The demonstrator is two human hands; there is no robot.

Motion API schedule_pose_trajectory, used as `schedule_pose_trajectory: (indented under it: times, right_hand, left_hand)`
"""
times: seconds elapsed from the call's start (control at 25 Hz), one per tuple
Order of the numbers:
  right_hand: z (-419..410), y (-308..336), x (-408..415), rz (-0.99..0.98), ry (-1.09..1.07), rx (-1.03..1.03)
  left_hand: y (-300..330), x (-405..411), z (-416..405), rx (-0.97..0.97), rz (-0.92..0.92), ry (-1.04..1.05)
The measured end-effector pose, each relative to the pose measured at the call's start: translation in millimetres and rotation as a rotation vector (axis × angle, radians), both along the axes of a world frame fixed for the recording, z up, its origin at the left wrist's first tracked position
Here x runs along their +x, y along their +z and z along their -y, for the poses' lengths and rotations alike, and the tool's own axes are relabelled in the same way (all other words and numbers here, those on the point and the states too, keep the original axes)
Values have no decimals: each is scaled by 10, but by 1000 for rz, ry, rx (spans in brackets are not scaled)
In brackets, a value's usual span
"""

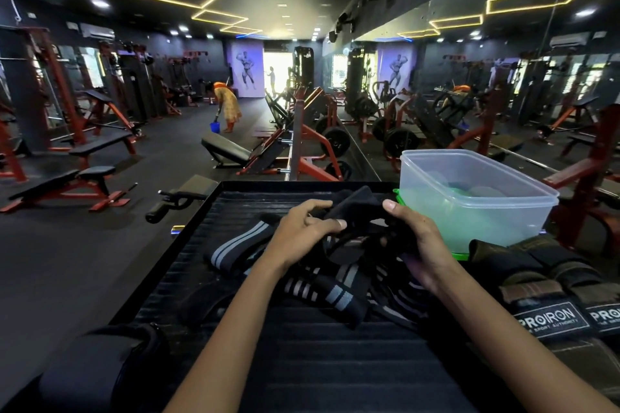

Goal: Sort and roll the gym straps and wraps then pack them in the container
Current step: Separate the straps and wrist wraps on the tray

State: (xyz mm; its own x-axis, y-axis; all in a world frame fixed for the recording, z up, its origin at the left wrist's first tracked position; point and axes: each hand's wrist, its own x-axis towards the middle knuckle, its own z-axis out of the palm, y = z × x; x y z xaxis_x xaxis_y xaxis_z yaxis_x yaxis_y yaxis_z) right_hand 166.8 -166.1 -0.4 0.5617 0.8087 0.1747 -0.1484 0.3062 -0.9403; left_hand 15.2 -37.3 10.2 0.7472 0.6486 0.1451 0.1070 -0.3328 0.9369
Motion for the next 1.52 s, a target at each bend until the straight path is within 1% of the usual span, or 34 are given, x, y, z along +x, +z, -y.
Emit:
schedule_pose_trajectory:
  times: [0.16,0.24,0.32,0.44,0.52,0.56,0.6,0.64,0.68,0.76,0.84,0.92,0.96,1.04,1.12,1.2,1.36,1.44,1.48,1.52]
  right_hand:
    - [1,2,-54,-84,38,-55]
    - [-13,9,-65,-113,38,-35]
    - [-19,30,-54,-110,6,7]
    - [-2,80,12,-41,-45,113]
    - [19,117,62,13,-55,190]
    - [31,136,83,28,-62,226]
    - [37,149,98,26,-61,257]
    - [42,160,116,16,-57,277]
    - [63,183,126,15,-57,285]
    - [95,184,149,-4,-66,290]
    - [83,118,141,-94,-80,261]
    - [27,14,95,-213,-99,197]
    - [-4,-37,70,-256,-98,165]
    - [-30,-101,34,-282,-86,113]
    - [-32,-94,25,-262,-55,102]
    - [-21,-78,36,-243,-25,117]
    - [-3,-123,72,-267,-38,114]
    - [1,-157,67,-228,-30,70]
    - [-2,-173,60,-192,-17,43]
    - [-6,-192,51,-162,-1,18]
  left_hand:
    - [-15,23,45,-96,52,84]
    - [12,15,31,-33,56,127]
    - [59,-14,8,120,56,254]
    - [95,-38,88,462,29,470]
    - [78,-23,126,669,79,531]
    - [69,-12,106,723,128,530]
    - [61,-7,57,725,190,516]
    - [65,-16,15,666,258,494]
    - [66,-24,-24,549,299,473]
    - [39,-19,-103,242,287,431]
    - [-28,24,-153,-15,294,381]
    - [-67,58,-167,-152,326,377]
    - [-69,61,-165,-184,348,392]
    - [-47,49,-157,-221,427,419]
    - [15,11,-147,-249,528,415]
    - [68,-33,-149,-201,566,415]
    - [83,-74,-189,-121,495,437]
    - [86,-121,-234,-100,447,483]
    - [94,-159,-253,-59,405,520]
    - [102,-205,-265,35,335,572]
